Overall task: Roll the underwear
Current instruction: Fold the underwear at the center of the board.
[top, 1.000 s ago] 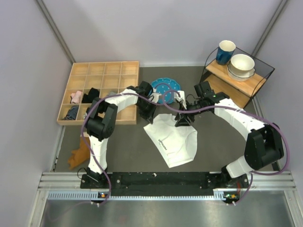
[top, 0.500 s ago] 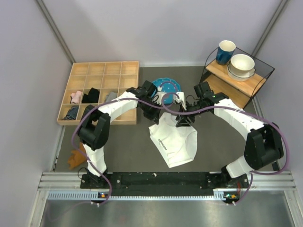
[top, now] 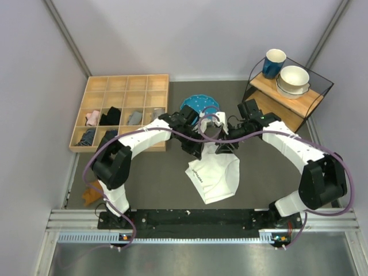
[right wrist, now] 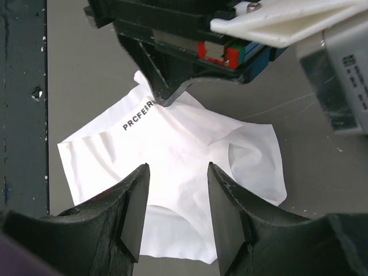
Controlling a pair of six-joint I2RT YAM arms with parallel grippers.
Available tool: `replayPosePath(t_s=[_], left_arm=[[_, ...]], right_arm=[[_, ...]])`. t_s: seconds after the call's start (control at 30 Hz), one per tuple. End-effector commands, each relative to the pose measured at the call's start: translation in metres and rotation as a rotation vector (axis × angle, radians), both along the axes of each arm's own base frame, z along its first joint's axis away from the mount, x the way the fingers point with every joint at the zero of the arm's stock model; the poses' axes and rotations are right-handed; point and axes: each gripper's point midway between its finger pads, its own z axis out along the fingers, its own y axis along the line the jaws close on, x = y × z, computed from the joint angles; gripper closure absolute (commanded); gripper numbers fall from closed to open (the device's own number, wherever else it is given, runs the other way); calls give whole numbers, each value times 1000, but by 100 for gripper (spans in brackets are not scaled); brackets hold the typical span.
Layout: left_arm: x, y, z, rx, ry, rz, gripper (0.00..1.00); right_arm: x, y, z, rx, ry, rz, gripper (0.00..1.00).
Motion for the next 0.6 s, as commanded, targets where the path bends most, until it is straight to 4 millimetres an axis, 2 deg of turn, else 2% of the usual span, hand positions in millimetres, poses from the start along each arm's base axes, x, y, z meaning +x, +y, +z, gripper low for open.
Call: replayPosePath(t_s=[0.0, 0.37, 0.57], left_arm=[[-12, -20, 29, -96, -29, -11, 100], [-51, -53, 34, -124, 0, -50, 100], [-70, -71, 26, -119, 27, -80, 100]], right_arm=[[-4, -3, 13, 26, -46, 14, 54], [-4, -19, 34, 46, -116, -15, 54], [-8, -24, 41, 59, -144, -17, 53]])
